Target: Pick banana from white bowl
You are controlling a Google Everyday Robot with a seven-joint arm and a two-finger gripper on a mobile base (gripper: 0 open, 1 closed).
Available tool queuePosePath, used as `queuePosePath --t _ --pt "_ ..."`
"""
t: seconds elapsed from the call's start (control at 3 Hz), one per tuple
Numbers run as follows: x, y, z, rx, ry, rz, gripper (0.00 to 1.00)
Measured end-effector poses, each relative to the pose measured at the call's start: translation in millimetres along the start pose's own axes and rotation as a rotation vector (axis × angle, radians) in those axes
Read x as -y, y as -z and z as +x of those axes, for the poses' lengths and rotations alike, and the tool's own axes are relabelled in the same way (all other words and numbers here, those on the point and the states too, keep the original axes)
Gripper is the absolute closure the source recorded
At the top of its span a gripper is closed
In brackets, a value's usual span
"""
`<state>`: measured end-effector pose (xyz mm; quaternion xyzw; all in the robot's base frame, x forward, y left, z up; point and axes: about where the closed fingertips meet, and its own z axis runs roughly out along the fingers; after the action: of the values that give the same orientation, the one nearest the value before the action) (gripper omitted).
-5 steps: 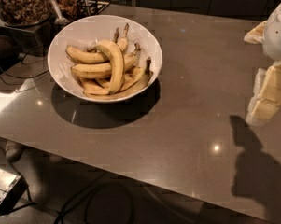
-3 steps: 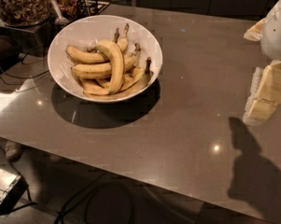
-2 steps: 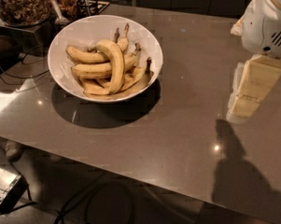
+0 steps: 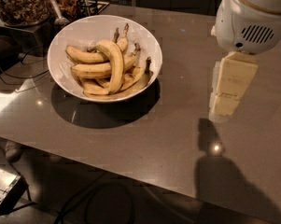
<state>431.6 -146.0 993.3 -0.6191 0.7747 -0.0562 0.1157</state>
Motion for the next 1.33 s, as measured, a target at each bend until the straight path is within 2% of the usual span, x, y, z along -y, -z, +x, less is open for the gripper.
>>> queuePosePath --t 0.33,0.67,1.0,1.33 --pt "8 -3 -18 0.028 -0.061 0.027 0.0" --pt "36 -12 -57 0.007 -0.153 0.046 0.0" --pt "54 -16 -76 0.021 -0.216 0.019 0.0" --pt "58 -15 -82 0.05 -0.216 0.033 0.0"
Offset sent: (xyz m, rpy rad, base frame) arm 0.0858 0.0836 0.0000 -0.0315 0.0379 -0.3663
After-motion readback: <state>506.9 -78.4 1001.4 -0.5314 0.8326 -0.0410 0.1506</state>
